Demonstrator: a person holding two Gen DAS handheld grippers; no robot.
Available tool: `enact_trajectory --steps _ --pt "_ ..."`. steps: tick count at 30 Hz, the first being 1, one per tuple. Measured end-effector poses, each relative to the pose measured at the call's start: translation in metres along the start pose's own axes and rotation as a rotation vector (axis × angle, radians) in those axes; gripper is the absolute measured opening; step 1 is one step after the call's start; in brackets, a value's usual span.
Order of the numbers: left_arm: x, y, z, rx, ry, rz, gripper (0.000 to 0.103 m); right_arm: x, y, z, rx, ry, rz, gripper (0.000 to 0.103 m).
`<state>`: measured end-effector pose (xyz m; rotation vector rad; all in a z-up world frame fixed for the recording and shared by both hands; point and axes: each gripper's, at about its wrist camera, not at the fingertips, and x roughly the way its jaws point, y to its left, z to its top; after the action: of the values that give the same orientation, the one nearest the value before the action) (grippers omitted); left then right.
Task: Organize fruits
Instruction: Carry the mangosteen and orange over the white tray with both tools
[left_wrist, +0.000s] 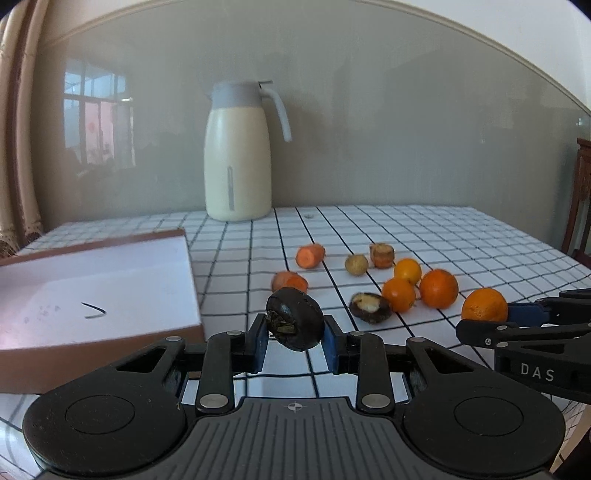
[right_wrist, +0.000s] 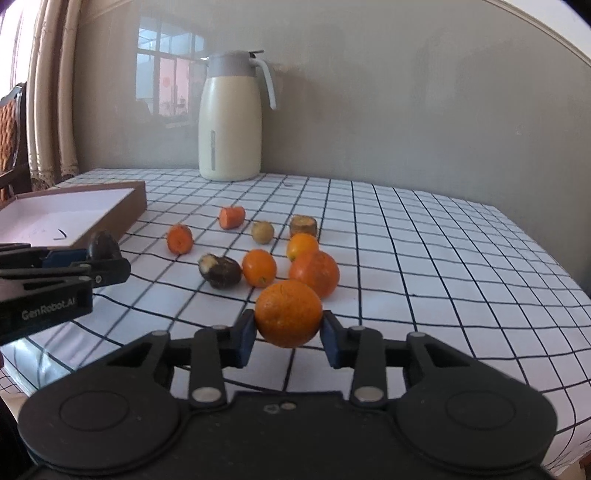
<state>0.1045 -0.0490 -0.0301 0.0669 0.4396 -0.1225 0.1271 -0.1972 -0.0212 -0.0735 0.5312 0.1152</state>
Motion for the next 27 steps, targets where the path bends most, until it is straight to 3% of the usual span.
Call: enact_trajectory --steps 15,27 --pt "-0.055 0.064 0.017 -0.06 -0.085 0.125 0.031 -0.025 0.054 0.034 -0.065 -0.115 0.126 0.029" --pt "-0.08 0.147 0.019 -0.145 -0.12 0.319 0.031 -0.011 0.117 0.067 -0.135 -0.192 0.283 0.029"
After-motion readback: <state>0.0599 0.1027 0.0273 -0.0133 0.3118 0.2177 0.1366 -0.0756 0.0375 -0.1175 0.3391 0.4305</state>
